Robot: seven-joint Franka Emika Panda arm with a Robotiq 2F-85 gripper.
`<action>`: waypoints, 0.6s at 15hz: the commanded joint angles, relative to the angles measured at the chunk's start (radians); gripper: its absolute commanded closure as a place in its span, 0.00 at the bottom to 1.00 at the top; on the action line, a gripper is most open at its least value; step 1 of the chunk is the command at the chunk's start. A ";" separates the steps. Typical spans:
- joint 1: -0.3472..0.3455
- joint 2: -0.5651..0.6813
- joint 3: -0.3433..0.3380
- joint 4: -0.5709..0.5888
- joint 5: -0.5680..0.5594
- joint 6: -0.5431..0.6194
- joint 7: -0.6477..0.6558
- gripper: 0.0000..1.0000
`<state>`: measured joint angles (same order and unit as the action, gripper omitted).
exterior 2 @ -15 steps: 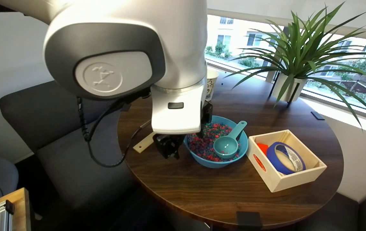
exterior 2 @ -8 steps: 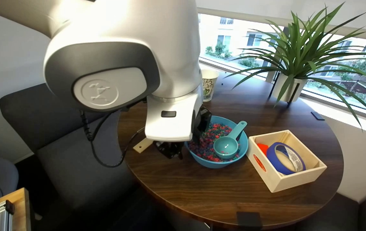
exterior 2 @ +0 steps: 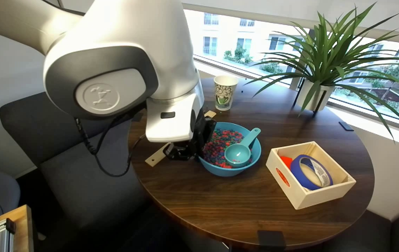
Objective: Move the bowl to the left then put the spoon into the cup
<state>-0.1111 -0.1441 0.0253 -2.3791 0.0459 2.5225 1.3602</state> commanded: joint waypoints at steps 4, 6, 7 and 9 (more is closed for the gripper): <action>0.115 -0.072 0.085 0.029 -0.003 -0.108 -0.054 0.99; 0.135 -0.053 0.109 0.051 -0.008 -0.118 -0.053 0.99; 0.141 -0.045 0.115 0.057 -0.006 -0.116 -0.052 0.99; 0.145 -0.037 0.119 0.059 -0.009 -0.109 -0.054 0.99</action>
<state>0.0274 -0.1926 0.1437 -2.3515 0.0459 2.4282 1.3251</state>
